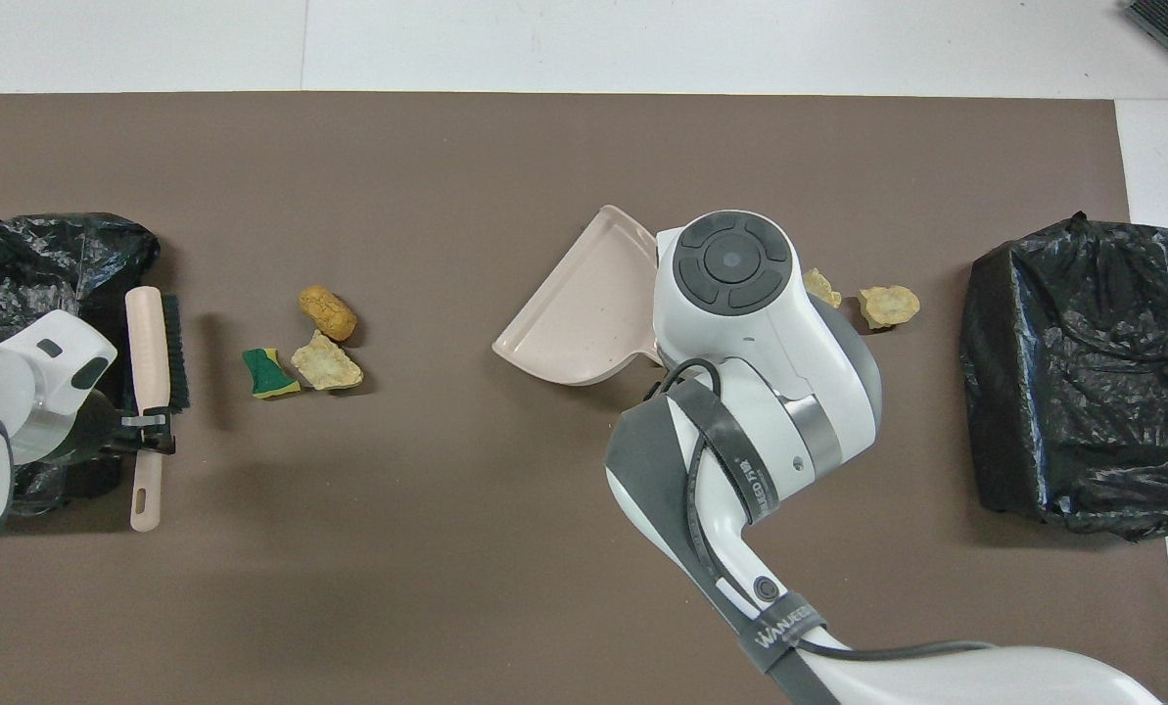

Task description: Sweep and dump trash in bin

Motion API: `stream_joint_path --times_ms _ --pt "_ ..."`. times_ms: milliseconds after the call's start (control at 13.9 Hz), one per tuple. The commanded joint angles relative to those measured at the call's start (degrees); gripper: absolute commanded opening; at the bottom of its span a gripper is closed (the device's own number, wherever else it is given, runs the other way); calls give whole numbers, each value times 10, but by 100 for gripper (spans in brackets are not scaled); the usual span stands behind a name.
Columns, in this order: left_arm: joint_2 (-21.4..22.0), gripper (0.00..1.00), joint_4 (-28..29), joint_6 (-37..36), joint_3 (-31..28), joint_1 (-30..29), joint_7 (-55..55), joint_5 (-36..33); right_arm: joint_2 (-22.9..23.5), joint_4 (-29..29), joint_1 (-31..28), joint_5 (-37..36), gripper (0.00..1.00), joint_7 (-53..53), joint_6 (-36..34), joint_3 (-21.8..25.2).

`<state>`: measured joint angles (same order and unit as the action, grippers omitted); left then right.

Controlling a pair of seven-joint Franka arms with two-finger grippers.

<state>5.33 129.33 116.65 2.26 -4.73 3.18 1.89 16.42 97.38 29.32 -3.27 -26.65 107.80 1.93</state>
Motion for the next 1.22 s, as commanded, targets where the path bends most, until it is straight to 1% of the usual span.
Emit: stream_joint_path --times_ms 0,144,288,432,504,648,936,1153 --pt "1 0 25 34 -5 24 18 0 -26 33 -8 4 0 -157 0 -5" --pt "-1 0 36 42 -4 34 19 0 -33 51 -4 4 0 -268 3 -5" --pt "-4 0 53 73 -5 59 31 18 -47 83 -9 4 0 -298 18 -4" --pt "-9 0 55 92 -5 77 53 22 -42 94 -23 3 0 -374 61 -4" --pt "-18 0 54 103 -4 88 54 22 -36 96 -26 3 0 -385 83 -4" --pt "-35 0 54 121 -5 124 64 22 -25 94 -27 4 0 -386 95 -4" --pt "-37 0 51 122 -4 177 78 25 -14 96 -22 4 0 -378 116 -5" --pt "-36 0 49 124 -4 219 82 64 -6 94 -18 4 0 -358 120 -5"
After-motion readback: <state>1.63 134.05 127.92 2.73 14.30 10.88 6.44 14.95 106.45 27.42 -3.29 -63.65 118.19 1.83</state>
